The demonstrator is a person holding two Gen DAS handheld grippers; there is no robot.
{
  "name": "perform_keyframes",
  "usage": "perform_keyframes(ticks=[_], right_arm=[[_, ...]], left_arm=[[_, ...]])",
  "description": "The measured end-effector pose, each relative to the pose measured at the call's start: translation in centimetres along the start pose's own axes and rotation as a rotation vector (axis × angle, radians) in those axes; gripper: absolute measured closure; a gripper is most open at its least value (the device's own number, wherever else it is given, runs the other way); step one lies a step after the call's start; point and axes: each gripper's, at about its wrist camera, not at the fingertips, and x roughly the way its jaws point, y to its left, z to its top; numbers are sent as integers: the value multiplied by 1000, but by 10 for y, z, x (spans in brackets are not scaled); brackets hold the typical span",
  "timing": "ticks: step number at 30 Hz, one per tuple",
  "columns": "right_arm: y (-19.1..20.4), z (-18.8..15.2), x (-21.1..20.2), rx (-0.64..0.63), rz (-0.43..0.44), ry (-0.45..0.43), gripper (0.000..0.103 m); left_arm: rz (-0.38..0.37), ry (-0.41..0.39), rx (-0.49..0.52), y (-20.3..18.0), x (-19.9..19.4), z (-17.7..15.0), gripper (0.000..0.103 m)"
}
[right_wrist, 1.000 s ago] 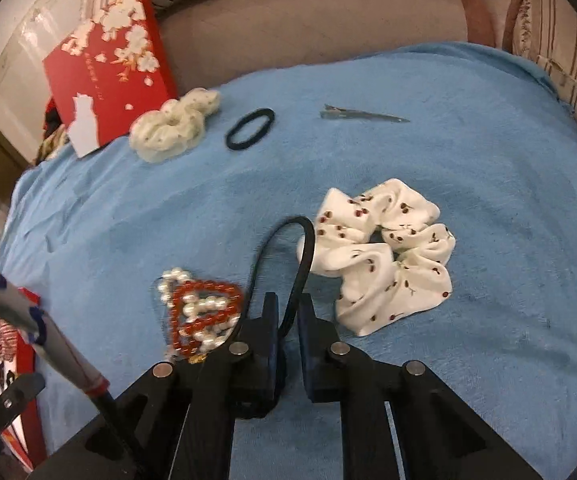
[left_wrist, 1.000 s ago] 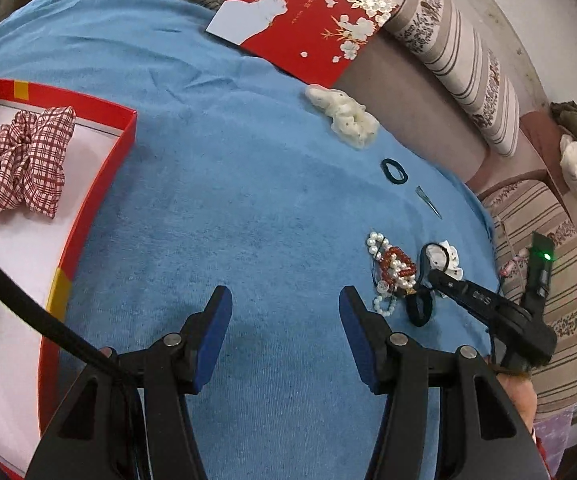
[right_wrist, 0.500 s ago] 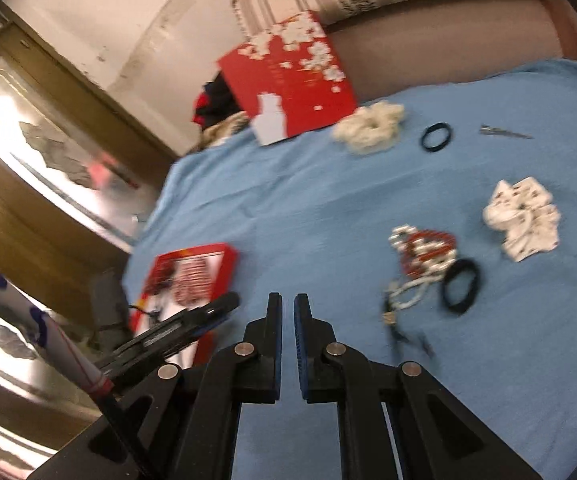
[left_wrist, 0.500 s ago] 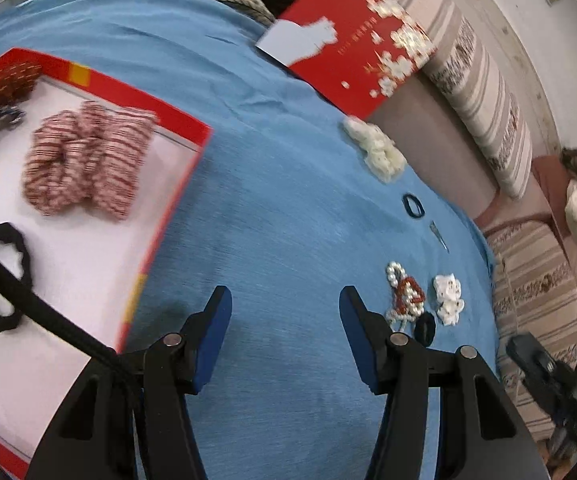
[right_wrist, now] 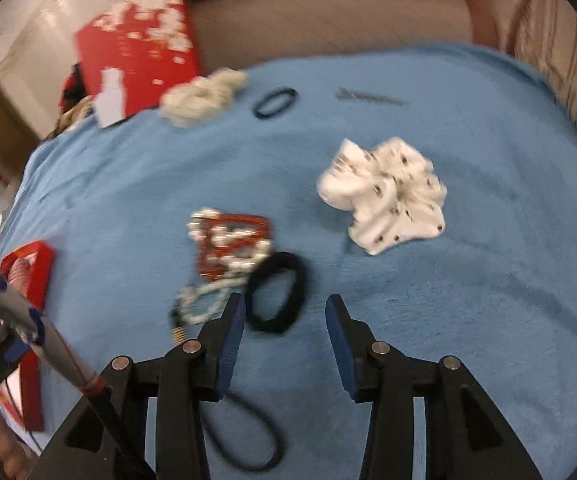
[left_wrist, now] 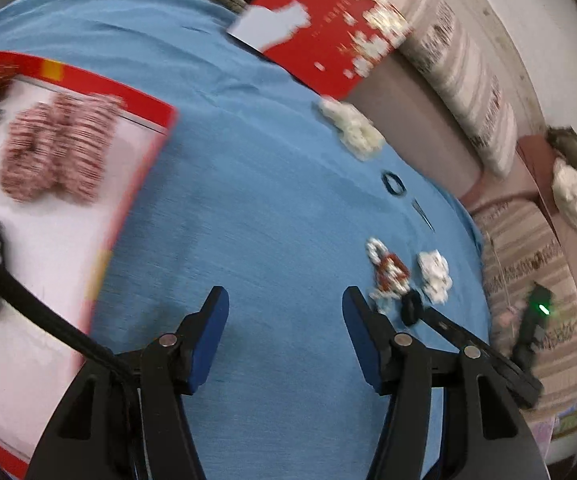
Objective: Organize jewelry
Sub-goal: 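Grasp the black cord charm with the left tool while the right tool grasps a black hair tie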
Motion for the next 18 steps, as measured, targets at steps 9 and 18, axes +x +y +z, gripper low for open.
perform_keyframes(ticks=[9, 18], right_arm=[[-14, 6, 17, -4, 22, 20, 95], [-45, -17, -8, 13, 70, 1, 95]], left_arm=[[-58, 111, 166, -67, 58, -25, 45], [-12, 102, 202, -92, 105, -30, 46]])
